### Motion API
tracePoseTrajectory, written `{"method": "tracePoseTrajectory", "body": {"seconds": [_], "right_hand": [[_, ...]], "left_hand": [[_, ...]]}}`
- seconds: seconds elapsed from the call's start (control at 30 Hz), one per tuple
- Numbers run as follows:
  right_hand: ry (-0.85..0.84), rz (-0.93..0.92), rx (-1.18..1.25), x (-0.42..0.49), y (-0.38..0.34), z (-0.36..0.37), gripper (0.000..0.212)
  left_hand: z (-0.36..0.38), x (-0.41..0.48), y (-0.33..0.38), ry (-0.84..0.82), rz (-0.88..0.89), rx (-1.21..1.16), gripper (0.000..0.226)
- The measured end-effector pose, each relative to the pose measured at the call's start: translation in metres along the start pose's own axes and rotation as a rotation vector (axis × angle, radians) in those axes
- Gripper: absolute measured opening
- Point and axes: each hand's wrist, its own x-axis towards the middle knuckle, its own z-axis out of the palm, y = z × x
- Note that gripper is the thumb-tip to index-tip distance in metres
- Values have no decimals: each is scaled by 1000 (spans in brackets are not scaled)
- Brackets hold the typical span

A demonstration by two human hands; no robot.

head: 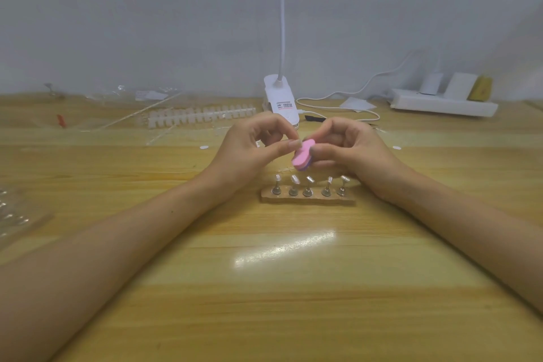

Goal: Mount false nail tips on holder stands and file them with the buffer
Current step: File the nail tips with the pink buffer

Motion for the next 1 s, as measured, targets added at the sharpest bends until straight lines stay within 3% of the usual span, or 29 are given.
{"method": "tracePoseTrajectory", "body": {"seconds": [0.1, 0.23, 0.37, 0.47, 0.6, 0.73, 0.83, 1.0], "right_hand": [[165, -13, 86, 2, -1, -2, 21], [-50, 2, -28, -1, -1, 1, 10], [127, -7, 77, 0, -2, -2, 18], [-52, 24, -66, -1, -1, 1, 10], [74, 37, 76, 1, -3, -2, 17], [-45, 21, -62, -1, -2, 2, 8], [95, 14, 40, 0, -3, -1, 22], [-20, 28, -37, -1, -3, 2, 9]], "left_hand": [[-1, 0, 0, 1, -12, 3, 9], [0, 0, 0, 5, -4, 3, 9], [0, 0, 0, 3, -4, 18, 10], [0, 0, -1, 12, -6, 25, 9], [0, 0, -1, -3, 4, 42, 10], [0, 0, -1, -8, 21, 70, 9], [0, 1, -1, -3, 14, 67, 8], [-1, 1, 1, -1, 19, 73, 9]]}}
